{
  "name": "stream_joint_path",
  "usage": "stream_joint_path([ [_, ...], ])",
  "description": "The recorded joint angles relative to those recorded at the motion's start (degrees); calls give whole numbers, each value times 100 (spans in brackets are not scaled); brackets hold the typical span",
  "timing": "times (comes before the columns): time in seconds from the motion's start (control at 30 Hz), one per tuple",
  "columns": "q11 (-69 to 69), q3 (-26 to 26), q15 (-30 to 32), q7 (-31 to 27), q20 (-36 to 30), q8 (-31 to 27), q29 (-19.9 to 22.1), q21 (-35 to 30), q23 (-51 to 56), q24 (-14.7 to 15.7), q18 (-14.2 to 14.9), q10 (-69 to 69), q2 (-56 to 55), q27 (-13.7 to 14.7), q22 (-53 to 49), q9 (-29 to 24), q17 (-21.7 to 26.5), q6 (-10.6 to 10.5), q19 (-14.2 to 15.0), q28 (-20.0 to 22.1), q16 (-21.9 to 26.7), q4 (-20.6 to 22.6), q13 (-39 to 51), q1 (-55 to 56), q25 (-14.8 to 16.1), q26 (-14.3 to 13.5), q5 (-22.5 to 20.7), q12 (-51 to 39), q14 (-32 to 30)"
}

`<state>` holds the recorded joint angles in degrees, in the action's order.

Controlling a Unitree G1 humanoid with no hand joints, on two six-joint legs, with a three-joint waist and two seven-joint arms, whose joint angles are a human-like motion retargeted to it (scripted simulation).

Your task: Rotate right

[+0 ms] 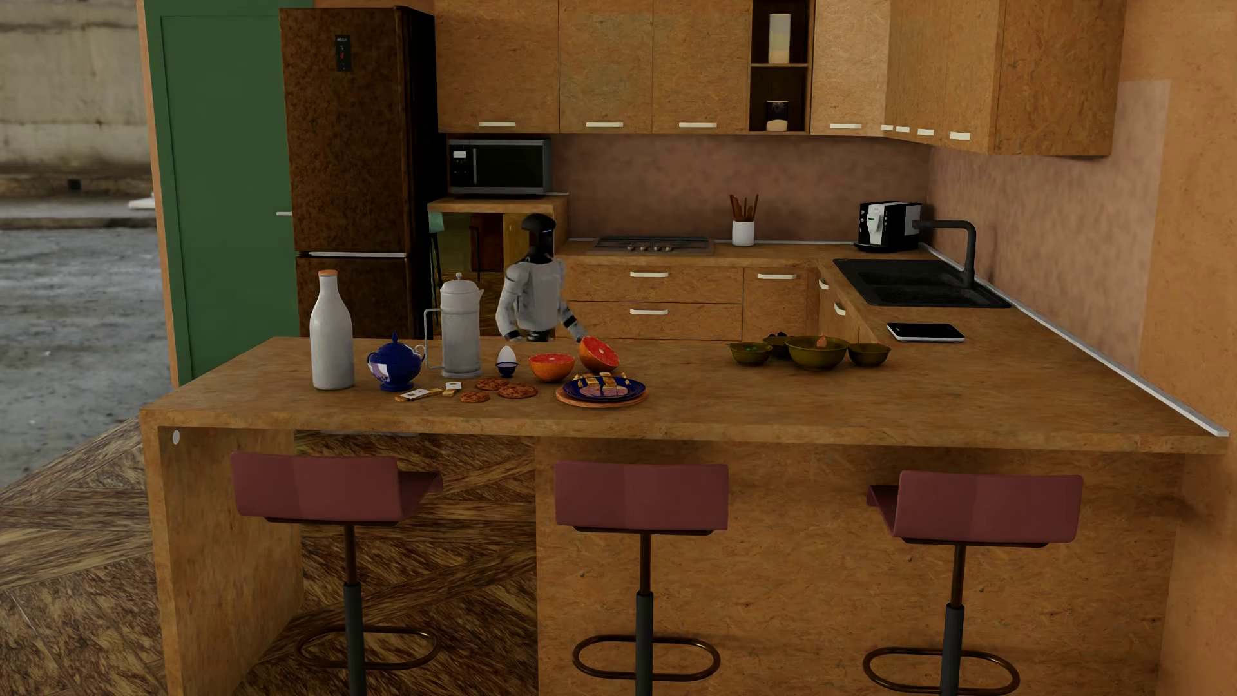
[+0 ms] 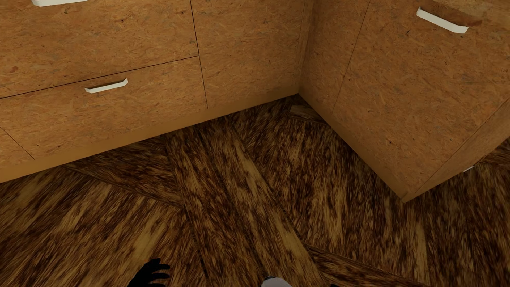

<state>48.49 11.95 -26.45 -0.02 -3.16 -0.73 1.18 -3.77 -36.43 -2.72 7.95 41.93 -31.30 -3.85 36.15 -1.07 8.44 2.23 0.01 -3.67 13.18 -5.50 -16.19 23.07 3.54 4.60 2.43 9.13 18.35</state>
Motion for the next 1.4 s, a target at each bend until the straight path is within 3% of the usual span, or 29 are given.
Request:
stream_joint_path([
  [0.03, 187, -37, -186, 129, 18, 69, -142, 91, 26, 84, -262, 67, 141, -13, -91, 56, 87, 134, 88, 54, -112, -19, 74, 33, 24, -17, 68, -57, 45],
  [0.07, 32, -174, 418, 171, -128, 73, -276, 110, -80, 170, -230, 189, 168, 21, -279, 87, 259, 153, 436, 166, -281, -106, 32, 71, -2, -24, 49, -94, 131],
  [0.1, -76, -149, 790, 207, -182, 53, -382, 252, -185, 217, -96, 213, 238, 7, -282, 82, 242, 189, 29, 295, -372, -116, 52, 14, -43, -152, 26, -32, 168],
  [0.2, -302, -163, 963, -123, -131, -124, -393, 233, -220, 57, -246, 342, 254, -54, -157, -38, 76, -290, 52, 560, -403, -26, 117, 7, -230, -289, -271, -74, 380],
  [0.27, -644, 145, 1189, 60, 34, -237, -250, 270, -141, -47, -238, -21, 340, -41, -178, -32, 52, -421, 93, 560, -196, -45, 240, -155, -309, -201, -264, 169, 225],
  [0.33, -559, 172, 869, 217, -41, -218, -163, -4, -163, -23, -246, -210, 351, 4, -174, -92, 36, -382, -89, 427, -233, -51, 346, -343, -179, -42, -180, -5, 176],
  [0.37, -551, 52, 1125, 278, -101, -156, -245, 147, -140, 33, -233, -76, 308, -25, -375, -76, 68, -344, 105, 318, -147, -82, 377, -304, -82, -68, -100, -51, 272],
  [0.47, -608, 52, 1173, 145, -142, -310, -357, 243, -157, 173, -212, 521, 301, -104, -462, -128, 75, -365, 89, 107, -312, -159, 427, -60, -25, -385, -303, 63, 142],
  [0.5, -726, -12, 1265, -1, -146, -407, -347, 200, -185, 164, -253, 743, 309, -48, -482, -155, 37, -382, 101, 58, -361, -123, 239, 68, -73, -293, -387, -9, -6],
  [0.57, -905, -93, 1393, -298, -129, -427, -85, 298, -94, 59, -471, 116, 284, 379, -425, -132, -36, -526, 133, -49, -422, -163, -107, 76, 105, -137, -570, -181, 259],
  [0.6, -906, 148, 1391, -268, -68, -431, -22, 168, -89, 34, -29, -17, 319, 485, -316, -144, -81, -373, 145, -52, -241, -141, 35, -28, 137, -227, -505, -16, 194],
  [0.63, -969, 327, 1441, -242, -63, -404, -20, 129, -89, 32, 215, -12, 342, 505, -380, -139, -197, -252, 148, -3, -96, -173, 177, -40, 113, -221, -483, 162, 198],
  [0.67, -1014, 350, 1447, -156, -27, -377, -85, -29, -196, 53, 184, -54, 332, 446, -351, -95, -134, -151, 113, 64, -92, -212, 290, -74, 96, -163, -453, 210, 187],
  [0.7, -935, 284, 1296, -52, -8, -293, -200, 10, -68, 95, -153, -141, 351, 286, -284, -103, -83, -22, 101, 112, -168, -200, 239, -207, 65, -92, -345, 117, 164],
  [0.73, -938, 264, 1332, 1, -48, -235, -329, 122, -116, 138, -259, -121, 355, 111, -353, -68, -36, 61, 175, 162, -272, -198, 257, -230, 1, -24, -267, 86, 185],
  [0.77, -1101, 308, 1589, 30, -143, -222, -422, 333, -95, 165, -121, -125, 372, -84, -403, 12, -81, 54, 185, 199, -336, -246, 267, -208, -53, -9, -277, 132, 192],
  [0.83, -1369, 372, 1357, 133, -67, -237, -483, 131, -18, 190, -182, -416, 432, -353, -246, 94, 33, -28, -32, 151, -293, -359, 186, -300, -29, -32, -382, 39, 58],
  [0.87, -1367, 480, 1219, 220, -43, -228, -450, 283, -22, 180, -181, -507, 457, -420, -304, 66, -201, 17, -56, 113, -153, -389, 233, -404, -57, -161, -374, 194, 30],
  [0.9, -1394, 466, 1361, 270, -62, -238, -404, 157, -45, 166, -190, -381, 439, -413, -326, 34, -210, -11, 152, 78, -107, -431, 183, -364, -72, -192, -375, 165, 106],
  [0.93, -1381, 412, 1518, 293, -15, -182, -351, 41, -45, 177, -207, -244, 445, -361, -354, -32, -89, -34, 85, 45, -173, -436, 138, -347, -41, -194, -323, 68, 188],
  [0.97, -1521, 451, 1873, 303, -55, -190, -333, 208, -92, 197, -230, -157, 483, -350, -406, -46, -49, -77, 256, 35, -257, -423, 226, -307, -36, -232, -288, 114, 240],
  [1.03, -1520, 548, 1703, 377, -89, -221, -296, 25, -62, 278, -240, -268, 455, -389, -265, -65, -179, -87, 153, -44, -224, -431, 320, -368, -50, -287, -294, 201, 191],
  [1.13, -1512, 510, 1710, 386, -233, -238, -334, 185, -51, 409, -257, -243, 413, -285, -457, -89, -172, -135, 159, -82, -294, -402, 248, -390, -84, -25, -261, 158, 236],
  [1.17, -1464, 542, 1637, 429, -187, -264, -338, 216, -45, 423, -268, -257, 298, -237, -442, -5, -153, -132, 319, -119, -152, -378, 259, -338, -117, 12, -230, 160, 234],
  [1.2, -1400, 556, 1559, 485, -52, -225, -302, 96, -7, 381, -268, -242, 284, -224, -372, -31, -171, -129, 110, -127, -190, -404, 237, -385, -200, 7, -216, 100, 260],
  [1.27, -1390, 536, 1587, 518, -102, -181, -221, 79, -75, 238, -272, -135, 265, -192, -347, -22, -107, -170, 227, -67, -313, -452, 216, -359, -284, -80, -206, -34, 332],
  [1.33, -1648, 364, 1959, 333, -348, -328, -74, 71, -117, 84, -264, -158, 308, -111, -402, -5, -88, -252, 250, 37, -525, -365, 75, -386, -137, -253, -285, 79, 401],
  [1.4, -1750, 576, 1778, 340, -227, -342, 99, 99, 7, 129, -267, -280, 362, 33, -372, -73, -122, -243, 218, -20, -258, -405, 64, -471, 85, -217, -343, 290, 351],
])
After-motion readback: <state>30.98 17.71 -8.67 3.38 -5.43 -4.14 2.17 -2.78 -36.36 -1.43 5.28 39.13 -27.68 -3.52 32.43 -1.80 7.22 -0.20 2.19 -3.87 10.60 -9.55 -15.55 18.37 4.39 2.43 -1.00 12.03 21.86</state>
